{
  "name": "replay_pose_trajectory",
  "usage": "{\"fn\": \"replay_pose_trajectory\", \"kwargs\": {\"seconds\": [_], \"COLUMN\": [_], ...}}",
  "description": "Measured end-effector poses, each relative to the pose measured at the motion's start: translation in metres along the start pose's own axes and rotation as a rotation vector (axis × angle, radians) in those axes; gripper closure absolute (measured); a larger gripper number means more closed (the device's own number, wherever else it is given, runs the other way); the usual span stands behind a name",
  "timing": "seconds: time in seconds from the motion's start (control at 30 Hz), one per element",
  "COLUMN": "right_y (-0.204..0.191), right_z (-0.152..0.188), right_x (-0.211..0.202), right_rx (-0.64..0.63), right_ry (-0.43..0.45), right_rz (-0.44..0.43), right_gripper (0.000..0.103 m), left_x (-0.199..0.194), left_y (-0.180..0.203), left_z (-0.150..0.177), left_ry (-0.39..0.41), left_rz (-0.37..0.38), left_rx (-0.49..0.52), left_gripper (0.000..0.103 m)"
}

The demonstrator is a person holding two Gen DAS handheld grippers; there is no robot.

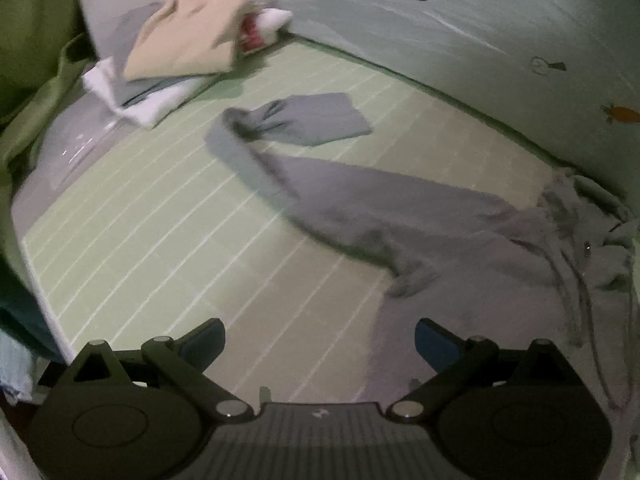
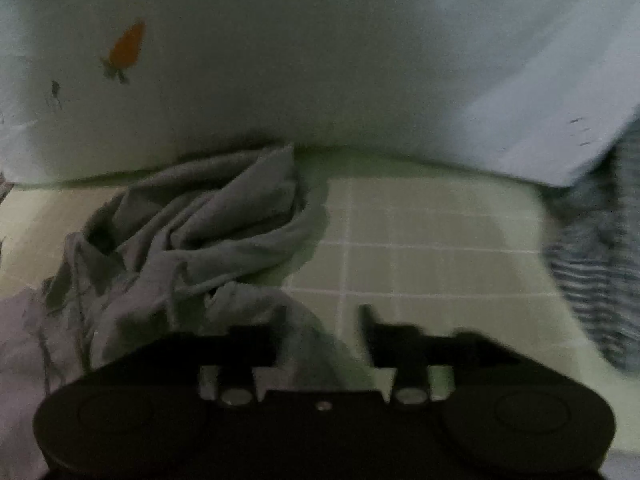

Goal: Fold clothes
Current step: 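Grasp the hoodie hem with the right gripper and drag it across the floor, then reach the left gripper to the grey hoodie sleeve cuff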

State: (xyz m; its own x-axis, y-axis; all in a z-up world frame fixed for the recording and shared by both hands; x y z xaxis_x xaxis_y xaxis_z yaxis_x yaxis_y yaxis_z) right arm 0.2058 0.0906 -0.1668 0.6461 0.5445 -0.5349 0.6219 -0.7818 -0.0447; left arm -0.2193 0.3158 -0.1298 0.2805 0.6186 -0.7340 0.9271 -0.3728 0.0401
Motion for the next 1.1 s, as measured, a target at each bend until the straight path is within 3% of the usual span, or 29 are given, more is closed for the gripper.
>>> {"fn": "replay_pose_trajectory", "kwargs": {"seconds": [0.03, 0.1, 0.27, 0.47, 0.67, 0.77, 0.87, 0.93, 1.1], "right_y": [-0.001, -0.007, -0.026, -0.04, -0.051, -0.056, -0.058, -0.061, -0.086], "right_z": [0.002, 0.011, 0.061, 0.107, 0.126, 0.13, 0.127, 0.124, 0.118], "right_x": [-0.015, -0.049, -0.126, -0.17, -0.199, -0.21, -0.21, -0.21, -0.198], "right_rx": [0.008, 0.042, 0.107, 0.165, 0.156, 0.103, 0.119, 0.128, 0.078], "right_ry": [0.017, 0.029, -0.004, -0.05, -0.064, -0.055, -0.075, -0.084, -0.051], "right_rz": [0.021, 0.052, 0.049, 0.122, 0.135, 0.114, 0.073, 0.046, 0.01], "right_gripper": [0.044, 0.027, 0.026, 0.026, 0.025, 0.015, 0.009, 0.0, 0.0], "left_x": [-0.001, -0.003, -0.007, -0.019, -0.034, -0.044, -0.063, -0.075, -0.074], "left_y": [-0.005, -0.013, -0.018, -0.018, -0.025, -0.03, -0.039, -0.048, -0.079], "left_z": [0.002, 0.006, 0.009, 0.009, 0.016, 0.021, 0.023, 0.022, 0.014], "left_ry": [-0.002, -0.004, 0.011, 0.038, 0.043, 0.044, 0.05, 0.068, 0.063], "left_rz": [0.003, 0.017, 0.089, 0.157, 0.157, 0.13, 0.103, 0.078, 0.028], "left_rx": [-0.008, -0.02, 0.015, 0.101, 0.111, 0.091, 0.093, 0.112, 0.073], "left_gripper": [0.003, 0.003, 0.003, 0.003, 0.003, 0.003, 0.003, 0.003, 0.003]}}
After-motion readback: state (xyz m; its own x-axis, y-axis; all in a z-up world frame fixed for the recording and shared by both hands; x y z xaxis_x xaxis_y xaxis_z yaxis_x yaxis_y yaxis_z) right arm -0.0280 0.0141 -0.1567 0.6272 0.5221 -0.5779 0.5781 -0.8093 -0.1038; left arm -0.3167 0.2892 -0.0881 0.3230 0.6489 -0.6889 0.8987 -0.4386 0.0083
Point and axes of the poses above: each gripper's, at about its wrist camera, not at the fingertips, and x roughly the way its jaws point, y to its right, z to its underside, the point moved 4 cm from there along x, roughly the way its jaws point, and after that the axes turned 13 degrees about y, right-handed, at the moved point
